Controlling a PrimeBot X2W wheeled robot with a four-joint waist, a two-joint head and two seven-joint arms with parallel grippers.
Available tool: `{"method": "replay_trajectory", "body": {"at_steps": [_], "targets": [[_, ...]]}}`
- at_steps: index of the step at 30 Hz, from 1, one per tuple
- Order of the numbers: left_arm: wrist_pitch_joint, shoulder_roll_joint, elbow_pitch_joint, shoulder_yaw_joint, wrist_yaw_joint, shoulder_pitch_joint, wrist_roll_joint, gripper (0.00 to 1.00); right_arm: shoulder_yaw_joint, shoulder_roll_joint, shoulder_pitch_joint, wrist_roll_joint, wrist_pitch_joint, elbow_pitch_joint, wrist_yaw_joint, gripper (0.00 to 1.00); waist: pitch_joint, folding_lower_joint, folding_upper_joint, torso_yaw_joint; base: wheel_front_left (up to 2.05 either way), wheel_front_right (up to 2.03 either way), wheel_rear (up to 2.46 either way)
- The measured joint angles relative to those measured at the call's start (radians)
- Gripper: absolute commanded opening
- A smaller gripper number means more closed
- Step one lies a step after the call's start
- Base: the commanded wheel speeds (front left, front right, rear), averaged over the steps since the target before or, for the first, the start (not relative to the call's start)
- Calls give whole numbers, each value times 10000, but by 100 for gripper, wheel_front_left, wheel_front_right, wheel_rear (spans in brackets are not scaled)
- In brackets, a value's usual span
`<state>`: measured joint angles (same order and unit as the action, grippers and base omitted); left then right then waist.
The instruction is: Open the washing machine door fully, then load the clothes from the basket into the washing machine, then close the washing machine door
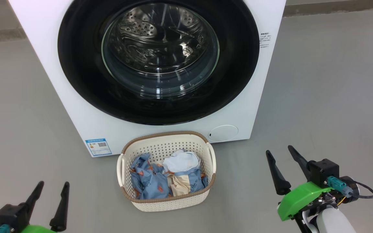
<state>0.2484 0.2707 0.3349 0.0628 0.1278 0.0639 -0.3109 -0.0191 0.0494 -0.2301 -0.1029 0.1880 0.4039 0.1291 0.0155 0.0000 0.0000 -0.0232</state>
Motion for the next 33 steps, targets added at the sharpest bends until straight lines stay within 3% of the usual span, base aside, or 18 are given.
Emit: {"method": "replay_trajectory", "body": {"at_steps": [33], "targets": [[40,-374,550,-679,-100,36,67,100,537,12,-3,182,253,-31,0,100,115,0,0,-26,0,0,0]]}}
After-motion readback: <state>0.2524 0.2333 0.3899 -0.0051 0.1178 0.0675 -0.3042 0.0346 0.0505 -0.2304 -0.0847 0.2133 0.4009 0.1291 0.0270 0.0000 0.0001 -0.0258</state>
